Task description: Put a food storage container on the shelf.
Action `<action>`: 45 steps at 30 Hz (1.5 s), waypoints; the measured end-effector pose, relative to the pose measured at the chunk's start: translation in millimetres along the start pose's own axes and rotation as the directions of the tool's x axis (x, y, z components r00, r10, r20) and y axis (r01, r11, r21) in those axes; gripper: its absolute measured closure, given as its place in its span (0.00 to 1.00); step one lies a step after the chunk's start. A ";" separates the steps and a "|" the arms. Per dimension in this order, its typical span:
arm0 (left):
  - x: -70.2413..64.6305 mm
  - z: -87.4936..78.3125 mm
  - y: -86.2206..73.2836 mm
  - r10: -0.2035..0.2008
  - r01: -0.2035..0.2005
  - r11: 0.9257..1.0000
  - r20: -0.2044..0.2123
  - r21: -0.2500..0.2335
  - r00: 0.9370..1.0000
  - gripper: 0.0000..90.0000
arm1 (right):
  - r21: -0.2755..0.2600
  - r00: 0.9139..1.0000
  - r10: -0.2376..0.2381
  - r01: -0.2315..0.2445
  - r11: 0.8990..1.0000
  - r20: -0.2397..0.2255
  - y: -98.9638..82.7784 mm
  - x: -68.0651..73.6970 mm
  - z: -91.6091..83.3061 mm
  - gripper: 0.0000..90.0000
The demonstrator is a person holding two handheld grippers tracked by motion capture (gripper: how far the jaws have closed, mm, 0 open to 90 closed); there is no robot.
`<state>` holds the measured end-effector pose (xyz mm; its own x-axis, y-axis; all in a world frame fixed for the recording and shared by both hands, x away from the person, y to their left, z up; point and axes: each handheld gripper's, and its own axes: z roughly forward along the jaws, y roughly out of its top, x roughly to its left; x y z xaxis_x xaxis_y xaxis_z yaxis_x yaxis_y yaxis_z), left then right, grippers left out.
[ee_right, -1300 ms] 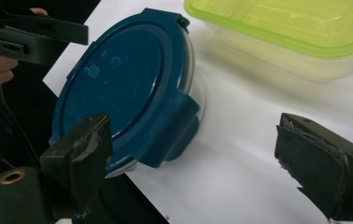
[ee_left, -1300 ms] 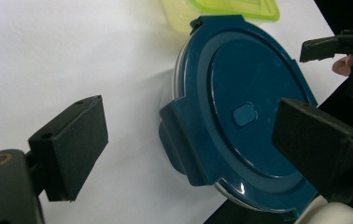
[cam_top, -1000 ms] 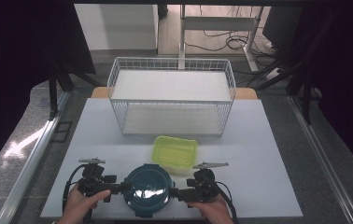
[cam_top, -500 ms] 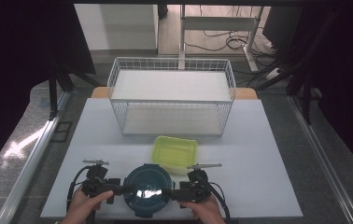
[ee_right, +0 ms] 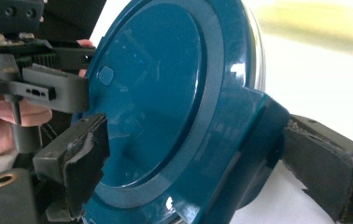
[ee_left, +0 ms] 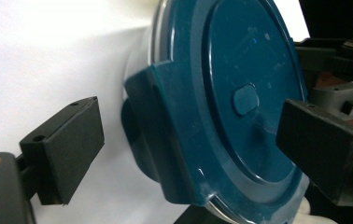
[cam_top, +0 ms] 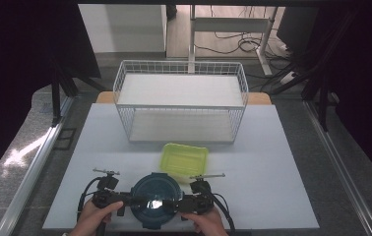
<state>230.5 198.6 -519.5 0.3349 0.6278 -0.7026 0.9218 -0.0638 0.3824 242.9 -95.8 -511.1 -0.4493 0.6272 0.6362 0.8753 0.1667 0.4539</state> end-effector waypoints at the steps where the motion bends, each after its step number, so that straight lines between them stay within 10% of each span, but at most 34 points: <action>1: 0.2 0.4 -0.2 -0.004 0.003 1.000 0.005 0.002 1.000 0.09 | 0.006 1.000 0.019 -0.019 1.000 -0.010 -0.3 -0.6 0.8 0.11; 8: -0.6 1.7 -2.3 -0.054 0.055 0.998 0.062 -0.005 0.997 0.17 | 0.014 0.997 0.064 -0.064 0.998 -0.035 -2.6 -2.9 2.9 0.18; 18: -1.3 -0.7 -3.8 -0.092 0.092 0.996 0.031 -0.009 0.995 0.27 | -0.009 0.995 0.097 -0.098 0.995 -0.029 -2.7 -4.0 -2.2 0.28; 45: -12.8 -13.2 -11.1 -0.075 0.076 0.995 0.012 -0.067 0.997 0.39 | -0.085 0.985 0.169 -0.170 0.982 -0.013 -5.9 2.5 -14.7 0.40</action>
<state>213.4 201.6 -506.9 0.2670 0.6213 -0.7366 0.9295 0.0359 0.3672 234.0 -106.4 -503.0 -0.2966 0.6367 0.7118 0.9207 -0.0073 0.3903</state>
